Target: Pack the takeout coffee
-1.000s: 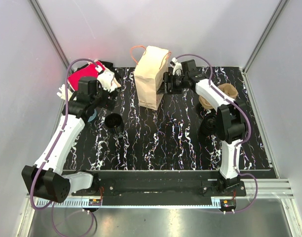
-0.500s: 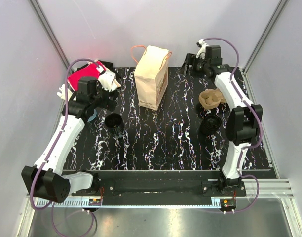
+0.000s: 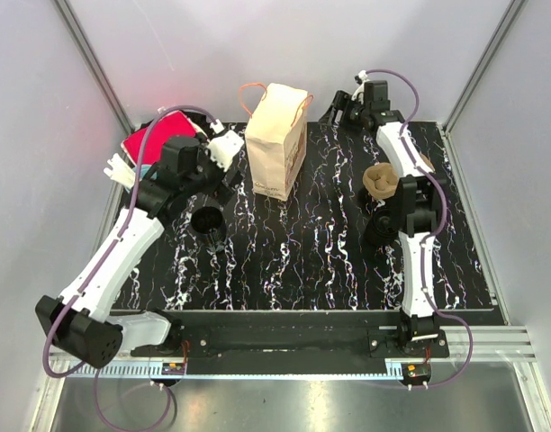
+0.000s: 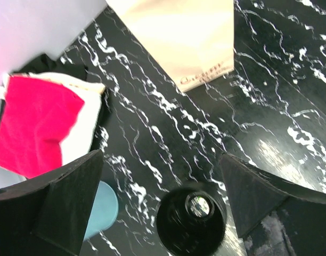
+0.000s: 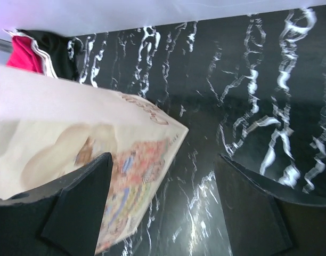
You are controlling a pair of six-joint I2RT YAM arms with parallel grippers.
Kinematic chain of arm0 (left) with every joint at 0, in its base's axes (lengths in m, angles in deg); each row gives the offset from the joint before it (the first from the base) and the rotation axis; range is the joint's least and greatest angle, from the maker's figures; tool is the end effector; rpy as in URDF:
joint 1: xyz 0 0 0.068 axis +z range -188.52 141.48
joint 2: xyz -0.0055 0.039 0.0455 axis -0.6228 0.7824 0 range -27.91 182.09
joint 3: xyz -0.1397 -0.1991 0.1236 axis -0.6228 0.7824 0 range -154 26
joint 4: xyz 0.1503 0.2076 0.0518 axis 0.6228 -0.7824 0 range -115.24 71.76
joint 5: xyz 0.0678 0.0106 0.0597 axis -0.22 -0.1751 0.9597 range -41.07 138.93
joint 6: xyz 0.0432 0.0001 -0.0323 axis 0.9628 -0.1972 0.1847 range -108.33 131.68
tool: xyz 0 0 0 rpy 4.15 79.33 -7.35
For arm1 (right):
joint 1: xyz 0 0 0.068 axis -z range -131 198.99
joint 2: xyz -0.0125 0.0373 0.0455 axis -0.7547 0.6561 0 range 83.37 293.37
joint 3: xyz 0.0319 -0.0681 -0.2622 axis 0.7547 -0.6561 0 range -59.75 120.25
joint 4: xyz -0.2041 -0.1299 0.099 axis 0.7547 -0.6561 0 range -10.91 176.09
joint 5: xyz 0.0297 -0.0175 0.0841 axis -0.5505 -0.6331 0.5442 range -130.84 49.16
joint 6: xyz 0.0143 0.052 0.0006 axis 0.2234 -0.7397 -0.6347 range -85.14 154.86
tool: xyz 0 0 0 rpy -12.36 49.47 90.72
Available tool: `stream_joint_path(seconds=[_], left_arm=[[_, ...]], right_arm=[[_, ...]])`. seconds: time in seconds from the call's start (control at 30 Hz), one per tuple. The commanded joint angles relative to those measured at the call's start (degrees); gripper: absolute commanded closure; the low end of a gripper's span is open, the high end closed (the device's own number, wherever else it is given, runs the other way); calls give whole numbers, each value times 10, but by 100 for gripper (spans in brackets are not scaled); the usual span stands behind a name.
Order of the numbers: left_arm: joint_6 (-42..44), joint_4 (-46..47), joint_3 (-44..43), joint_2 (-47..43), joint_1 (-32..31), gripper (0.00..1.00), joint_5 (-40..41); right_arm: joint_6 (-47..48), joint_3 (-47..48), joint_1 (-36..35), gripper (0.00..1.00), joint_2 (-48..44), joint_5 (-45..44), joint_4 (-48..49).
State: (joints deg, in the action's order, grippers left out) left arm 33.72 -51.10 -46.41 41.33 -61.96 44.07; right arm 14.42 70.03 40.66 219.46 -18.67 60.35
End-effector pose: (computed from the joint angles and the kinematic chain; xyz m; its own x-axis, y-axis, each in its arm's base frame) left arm 0.2400 -0.1073 0.3796 -0.2471 0.5148 -0.8209 0.6005 0.7463 0.2872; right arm 0.5431 0.0933 0.2726 -0.6493 0.2317 -0.7244 -0.2390 0.8420 0.4836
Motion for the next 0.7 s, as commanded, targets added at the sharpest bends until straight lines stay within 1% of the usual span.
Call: stream_joint_path(seconds=[0.0, 0.03, 0.13, 0.2, 0.5, 0.67], left_arm=[[27, 34, -51, 24, -2, 1, -14], [26, 38, -54, 27, -3, 1, -20], [31, 39, -68, 36, -12, 1, -32], [43, 26, -80, 43, -17, 1, -35], [57, -24, -118, 67, -20, 1, -15], [55, -29, -121, 72, -20, 1, -12]], right_arm=[[-64, 101, 2, 17, 79, 72, 3], [-71, 127, 3, 17, 90, 79, 8], [-89, 130, 3, 15, 111, 109, 55], [-104, 152, 3, 14, 136, 134, 74], [-200, 205, 3, 12, 219, 227, 189], [-231, 224, 3, 12, 243, 229, 215]])
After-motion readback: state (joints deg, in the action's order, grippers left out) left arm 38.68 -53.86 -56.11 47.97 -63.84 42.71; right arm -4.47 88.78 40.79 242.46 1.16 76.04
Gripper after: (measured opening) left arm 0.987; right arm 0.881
